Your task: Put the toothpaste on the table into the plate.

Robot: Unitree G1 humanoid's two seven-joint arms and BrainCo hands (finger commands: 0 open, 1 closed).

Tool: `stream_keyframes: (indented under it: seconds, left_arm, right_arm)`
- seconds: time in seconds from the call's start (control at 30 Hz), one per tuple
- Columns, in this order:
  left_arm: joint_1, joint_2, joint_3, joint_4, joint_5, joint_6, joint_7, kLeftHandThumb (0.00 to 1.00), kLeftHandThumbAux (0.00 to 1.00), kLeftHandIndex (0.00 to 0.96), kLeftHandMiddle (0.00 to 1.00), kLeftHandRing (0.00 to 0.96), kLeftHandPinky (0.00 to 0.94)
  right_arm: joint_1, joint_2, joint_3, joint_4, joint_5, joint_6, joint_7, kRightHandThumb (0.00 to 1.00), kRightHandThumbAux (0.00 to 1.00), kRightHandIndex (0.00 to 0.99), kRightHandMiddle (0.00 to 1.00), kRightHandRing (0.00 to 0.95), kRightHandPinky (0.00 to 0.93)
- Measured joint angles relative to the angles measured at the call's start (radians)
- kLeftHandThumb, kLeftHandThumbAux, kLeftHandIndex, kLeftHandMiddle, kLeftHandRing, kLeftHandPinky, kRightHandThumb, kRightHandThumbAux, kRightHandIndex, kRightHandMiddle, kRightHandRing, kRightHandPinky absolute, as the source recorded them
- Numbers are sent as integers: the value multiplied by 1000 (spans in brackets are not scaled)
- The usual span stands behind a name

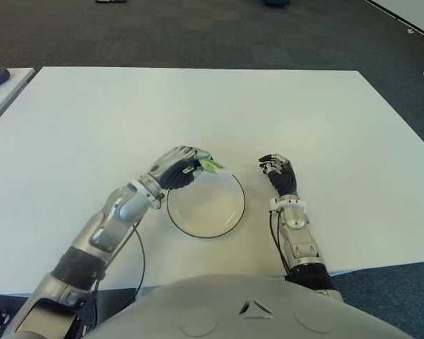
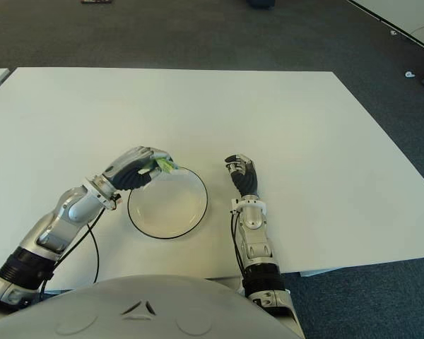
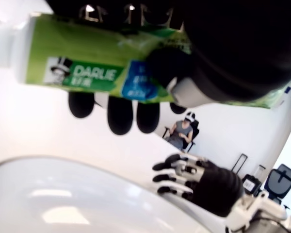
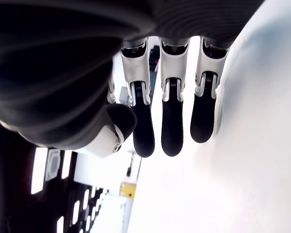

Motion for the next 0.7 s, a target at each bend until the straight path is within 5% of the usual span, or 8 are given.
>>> stream_keyframes:
  seconds: [0.23, 0.7]
  left_arm:
    - [23, -14, -80, 40, 92, -2, -7, 841, 671, 415, 571, 782, 761]
    - [15, -26, -128, 93, 254, 64, 26, 842, 670, 414, 581, 777, 773]
  right_arm:
    - [1, 0, 1, -6, -3, 3, -2, 710, 730, 420, 421, 409, 425]
    - [5, 3, 2, -17, -10, 18, -9, 711, 730, 421, 423, 408, 422]
